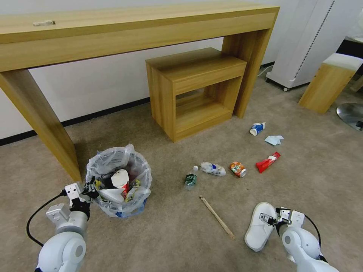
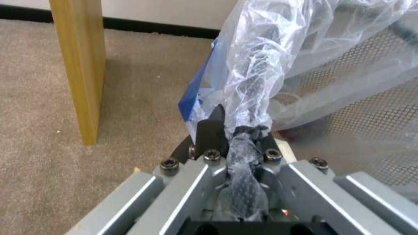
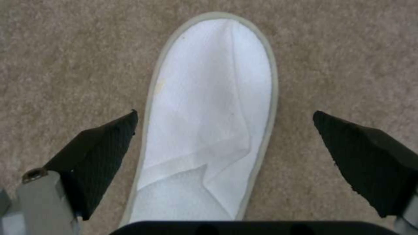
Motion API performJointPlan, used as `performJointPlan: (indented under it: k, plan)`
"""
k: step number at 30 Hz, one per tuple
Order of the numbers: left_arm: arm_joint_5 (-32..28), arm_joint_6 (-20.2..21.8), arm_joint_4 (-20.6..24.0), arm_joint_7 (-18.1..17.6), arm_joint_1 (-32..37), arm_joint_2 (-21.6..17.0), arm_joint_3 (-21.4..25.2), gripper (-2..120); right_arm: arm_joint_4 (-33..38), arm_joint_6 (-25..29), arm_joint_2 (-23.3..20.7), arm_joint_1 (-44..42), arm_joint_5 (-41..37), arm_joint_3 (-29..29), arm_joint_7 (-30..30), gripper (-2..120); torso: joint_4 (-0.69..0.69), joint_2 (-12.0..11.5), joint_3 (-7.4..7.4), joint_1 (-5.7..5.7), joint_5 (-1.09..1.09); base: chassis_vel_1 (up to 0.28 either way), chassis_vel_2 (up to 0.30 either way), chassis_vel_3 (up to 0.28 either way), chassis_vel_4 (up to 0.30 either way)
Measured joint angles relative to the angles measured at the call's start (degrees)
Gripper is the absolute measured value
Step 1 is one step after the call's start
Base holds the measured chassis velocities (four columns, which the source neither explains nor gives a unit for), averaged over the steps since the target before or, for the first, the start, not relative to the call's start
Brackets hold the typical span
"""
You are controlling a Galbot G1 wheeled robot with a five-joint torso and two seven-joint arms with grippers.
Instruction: Pick up the trash bin and place the garbage on the floor into it.
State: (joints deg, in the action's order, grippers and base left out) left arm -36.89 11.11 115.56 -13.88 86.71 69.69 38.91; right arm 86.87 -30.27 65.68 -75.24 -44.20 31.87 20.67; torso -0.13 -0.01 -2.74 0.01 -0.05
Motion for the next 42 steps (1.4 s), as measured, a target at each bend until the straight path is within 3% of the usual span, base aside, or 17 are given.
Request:
performJointPlan:
  k: [11,32,37,42]
  plan:
    - [-0.4,0.1,1.6,-0.1,0.9,-0.3,0.7,1,-2.2,0.1,2.2,1.1,1.6,-0.8,-0.7,100,0.00,0.0,0.00,0.00,0.01,0.000,0.000,0.000,0.000]
    - [-0.6,0.3,3.3,-0.3,1.3,-0.3,0.7,1,-6.3,0.5,2.4,3.1,3.0,-0.8,-3.1,99,0.00,0.0,0.00,0.00,0.00,0.000,0.000,0.000,0.000]
    - [-0.6,0.3,3.4,-0.4,1.3,-0.2,0.8,1,-6.6,0.6,2.9,3.1,3.4,-1.2,-3.3,92,0.00,0.0,0.00,0.00,0.00,0.000,0.000,0.000,0.000]
    - [-0.7,0.4,3.5,-0.4,1.3,-0.2,0.8,1,-7.1,0.9,3.4,3.1,3.8,-1.5,-3.6,74,0.00,0.0,0.00,0.00,0.00,0.000,0.000,0.000,0.000]
